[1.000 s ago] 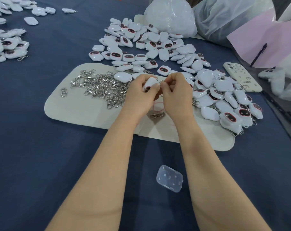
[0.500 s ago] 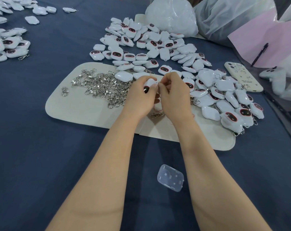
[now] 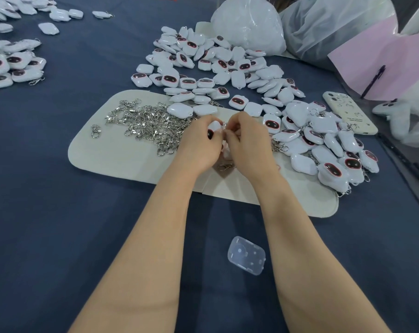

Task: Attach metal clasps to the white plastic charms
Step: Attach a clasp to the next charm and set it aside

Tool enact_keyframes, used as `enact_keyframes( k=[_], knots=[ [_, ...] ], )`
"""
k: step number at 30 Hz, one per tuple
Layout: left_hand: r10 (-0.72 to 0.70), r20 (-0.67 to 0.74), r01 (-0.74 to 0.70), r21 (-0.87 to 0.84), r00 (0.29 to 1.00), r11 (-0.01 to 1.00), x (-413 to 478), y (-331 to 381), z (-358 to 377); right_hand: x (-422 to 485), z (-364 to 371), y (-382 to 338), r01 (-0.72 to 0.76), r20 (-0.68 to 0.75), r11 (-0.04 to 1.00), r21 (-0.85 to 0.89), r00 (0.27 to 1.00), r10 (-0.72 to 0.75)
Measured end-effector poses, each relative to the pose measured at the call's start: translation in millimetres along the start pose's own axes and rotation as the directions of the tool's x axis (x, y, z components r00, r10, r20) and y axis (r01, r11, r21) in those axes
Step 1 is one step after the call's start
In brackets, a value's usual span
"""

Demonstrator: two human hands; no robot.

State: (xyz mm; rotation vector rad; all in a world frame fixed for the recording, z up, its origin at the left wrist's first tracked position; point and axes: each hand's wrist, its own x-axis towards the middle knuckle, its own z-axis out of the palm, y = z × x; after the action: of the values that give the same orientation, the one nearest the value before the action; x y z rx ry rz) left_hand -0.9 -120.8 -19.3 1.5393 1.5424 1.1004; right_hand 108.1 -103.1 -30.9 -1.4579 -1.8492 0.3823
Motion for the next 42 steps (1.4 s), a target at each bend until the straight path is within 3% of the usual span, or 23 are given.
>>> enact_keyframes(
  k=[12, 18, 21, 23, 25, 30, 35, 38, 42],
  knots=[
    [0.092, -0.007, -0.087, 0.268, 0.996, 0.960, 5, -8, -1, -1, 5, 0, 0.015, 0.049, 0.999, -0.041, 0.999, -0.013],
    [0.022, 0.019, -0.025, 0.134, 1.000, 0.991, 4, -3, -3, -1, 3, -3, 0.013, 0.040, 1.000, -0.026, 0.999, -0.012],
    [-0.086, -0.031, 0.080, -0.161, 0.996, 0.984, 3, -2, -4, -3, 2, -6, 0.051, 0.006, 0.998, 0.043, 0.999, -0.051],
    [-0.224, -0.024, 0.188, -0.457, 0.974, 0.869, 2, 1, -5, -4, 1, -8, 0.045, -0.019, 0.989, 0.144, 0.999, -0.043],
    [-0.294, 0.006, 0.236, -0.612, 0.956, 0.755, 5, 3, -5, -4, 0, -10, -0.012, -0.012, 0.961, 0.277, 1.000, 0.016],
    [-0.357, 0.095, 0.288, -0.791, 0.929, 0.539, 7, 8, -8, -2, -3, -11, -0.062, 0.006, 0.899, 0.433, 0.998, 0.066],
    [-0.355, 0.211, 0.323, -0.901, 0.911, 0.291, 6, 8, -12, -1, -2, -10, -0.073, -0.004, 0.881, 0.467, 0.996, 0.084],
    [-0.333, 0.251, 0.341, -0.908, 0.909, 0.246, 5, 7, -12, -2, -1, -11, -0.061, -0.084, 0.878, 0.475, 0.990, 0.114],
    [-0.333, 0.244, 0.345, -0.894, 0.911, 0.287, 6, 7, -8, -1, 2, -14, -0.079, -0.168, 0.899, 0.430, 0.972, 0.166]
  ],
)
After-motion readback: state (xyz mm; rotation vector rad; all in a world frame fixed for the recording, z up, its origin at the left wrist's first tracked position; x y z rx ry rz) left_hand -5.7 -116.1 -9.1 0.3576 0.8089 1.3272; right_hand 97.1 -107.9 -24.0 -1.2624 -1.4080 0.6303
